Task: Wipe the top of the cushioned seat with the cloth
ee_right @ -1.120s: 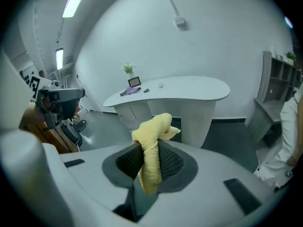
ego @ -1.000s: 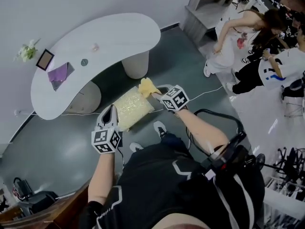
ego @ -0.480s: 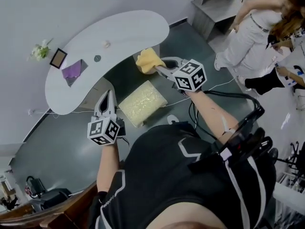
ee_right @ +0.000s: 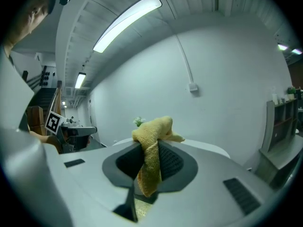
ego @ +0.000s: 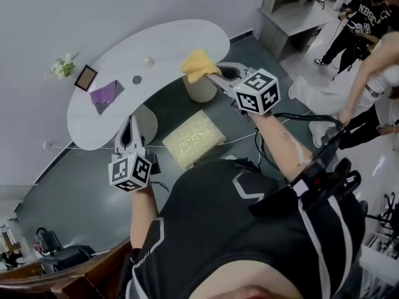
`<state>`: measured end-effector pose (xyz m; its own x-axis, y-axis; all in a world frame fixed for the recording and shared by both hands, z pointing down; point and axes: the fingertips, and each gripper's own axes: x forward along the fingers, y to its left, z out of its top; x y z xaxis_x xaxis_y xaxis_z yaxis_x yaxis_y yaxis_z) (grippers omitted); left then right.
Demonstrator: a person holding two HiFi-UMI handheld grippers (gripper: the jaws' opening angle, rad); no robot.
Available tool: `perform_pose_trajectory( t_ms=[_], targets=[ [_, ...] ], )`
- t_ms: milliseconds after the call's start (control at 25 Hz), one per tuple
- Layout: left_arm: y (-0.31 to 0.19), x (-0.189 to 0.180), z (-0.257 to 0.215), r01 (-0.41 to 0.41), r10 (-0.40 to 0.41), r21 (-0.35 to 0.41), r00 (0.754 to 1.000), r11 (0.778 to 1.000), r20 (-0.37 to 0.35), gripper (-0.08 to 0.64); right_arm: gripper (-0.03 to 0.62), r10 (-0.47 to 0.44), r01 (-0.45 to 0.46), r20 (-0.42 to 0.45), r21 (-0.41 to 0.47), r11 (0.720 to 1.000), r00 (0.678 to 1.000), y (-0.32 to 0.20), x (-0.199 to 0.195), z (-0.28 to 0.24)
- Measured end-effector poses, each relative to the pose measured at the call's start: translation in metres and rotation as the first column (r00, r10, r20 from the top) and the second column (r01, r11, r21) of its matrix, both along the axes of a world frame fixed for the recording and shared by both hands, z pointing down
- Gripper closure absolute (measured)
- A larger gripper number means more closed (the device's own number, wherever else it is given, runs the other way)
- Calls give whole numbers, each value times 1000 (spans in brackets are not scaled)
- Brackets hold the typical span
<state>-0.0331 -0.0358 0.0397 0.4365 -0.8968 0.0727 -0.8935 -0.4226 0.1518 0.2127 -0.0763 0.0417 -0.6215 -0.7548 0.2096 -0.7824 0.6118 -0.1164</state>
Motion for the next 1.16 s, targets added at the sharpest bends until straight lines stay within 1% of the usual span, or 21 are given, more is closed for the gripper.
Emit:
perform_pose_trajectory(
  t_ms=[320, 520, 720, 840, 1160],
  targets=[
    [-4, -9, -8, 29, -29, 15, 1000, 999, -11, 555, 522, -24, 25, -53, 22, 999, 998, -6, -7, -4],
    [-4, -13, -7, 17, -17, 15, 1000, 1000, -6, 555, 520, -23, 24, -59, 24, 999, 998, -6, -15, -3],
    [-4, -9, -5, 3, -3, 21, 1000, 1000, -12, 555, 520, -14, 16, -67, 25, 1000, 998, -5, -14, -3],
    [-2, -9, -5, 7, -7, 18, 1000, 1000, -6, 555, 520, -28, 29, -71, 23, 999, 997, -2, -18, -2],
    [7, -2, -1, 2, -2, 24, 1000, 1000, -11, 556, 520, -21, 23, -74, 23, 999, 997, 10, -12, 1]
  ],
)
